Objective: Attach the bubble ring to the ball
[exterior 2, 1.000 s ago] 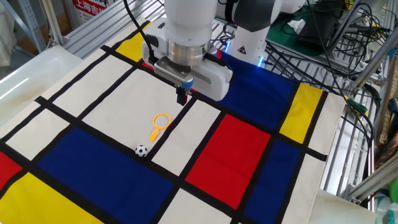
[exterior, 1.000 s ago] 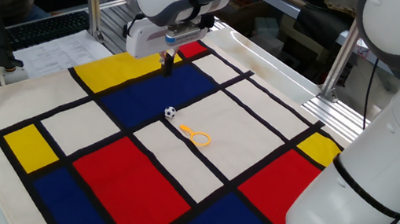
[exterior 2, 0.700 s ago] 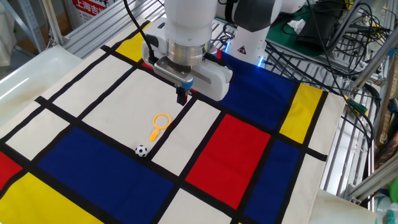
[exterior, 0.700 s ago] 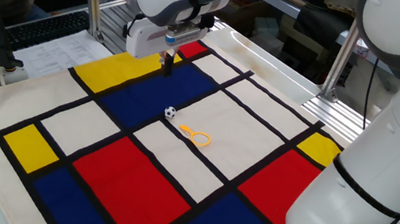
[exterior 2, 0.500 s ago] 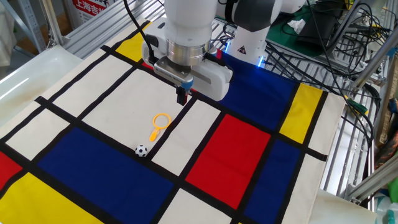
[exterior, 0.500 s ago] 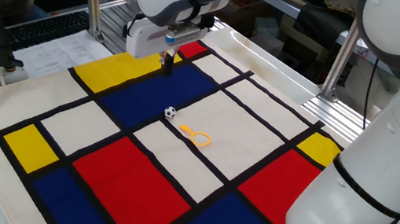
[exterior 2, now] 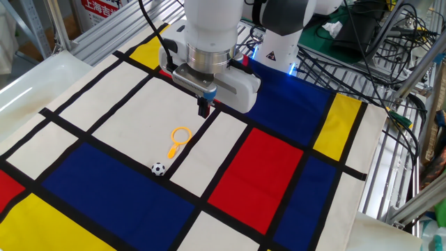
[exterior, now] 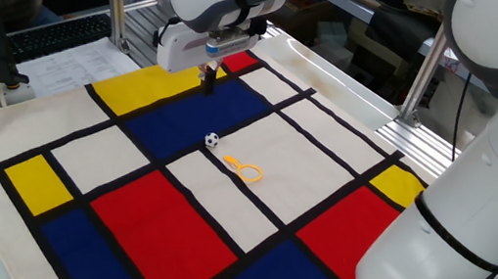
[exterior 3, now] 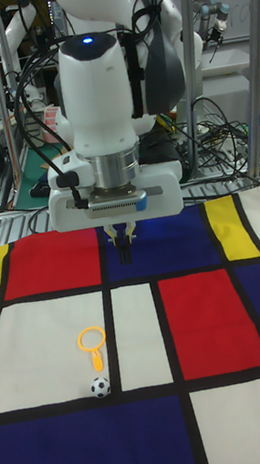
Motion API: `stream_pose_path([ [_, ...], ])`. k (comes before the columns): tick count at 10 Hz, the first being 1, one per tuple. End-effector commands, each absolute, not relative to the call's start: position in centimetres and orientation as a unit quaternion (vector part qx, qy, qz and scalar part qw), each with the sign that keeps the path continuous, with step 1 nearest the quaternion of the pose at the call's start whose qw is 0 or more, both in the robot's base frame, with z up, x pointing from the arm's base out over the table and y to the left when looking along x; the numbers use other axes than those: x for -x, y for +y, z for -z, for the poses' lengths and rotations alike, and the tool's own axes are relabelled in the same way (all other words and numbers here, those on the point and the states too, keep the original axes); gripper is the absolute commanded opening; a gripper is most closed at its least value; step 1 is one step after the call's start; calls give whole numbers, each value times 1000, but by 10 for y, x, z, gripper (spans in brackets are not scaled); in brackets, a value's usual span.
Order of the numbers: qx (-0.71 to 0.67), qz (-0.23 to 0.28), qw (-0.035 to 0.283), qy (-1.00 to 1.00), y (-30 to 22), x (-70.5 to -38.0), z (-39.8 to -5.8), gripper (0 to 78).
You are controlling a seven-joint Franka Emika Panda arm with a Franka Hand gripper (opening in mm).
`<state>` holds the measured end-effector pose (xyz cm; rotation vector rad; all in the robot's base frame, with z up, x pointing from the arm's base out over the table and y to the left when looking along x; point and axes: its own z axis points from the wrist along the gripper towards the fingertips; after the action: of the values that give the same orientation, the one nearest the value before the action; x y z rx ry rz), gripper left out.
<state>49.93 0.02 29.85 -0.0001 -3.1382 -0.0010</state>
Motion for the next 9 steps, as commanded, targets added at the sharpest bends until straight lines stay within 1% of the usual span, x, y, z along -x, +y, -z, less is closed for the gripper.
stream_pose_path([
  [1,51,51,67,-995,0,-499,-298,0],
  [2,50,43,67,-996,0,-499,-298,0],
  [5,50,44,66,-996,0,-499,-298,0],
  [9,44,44,56,-996,-7,-501,-296,0],
])
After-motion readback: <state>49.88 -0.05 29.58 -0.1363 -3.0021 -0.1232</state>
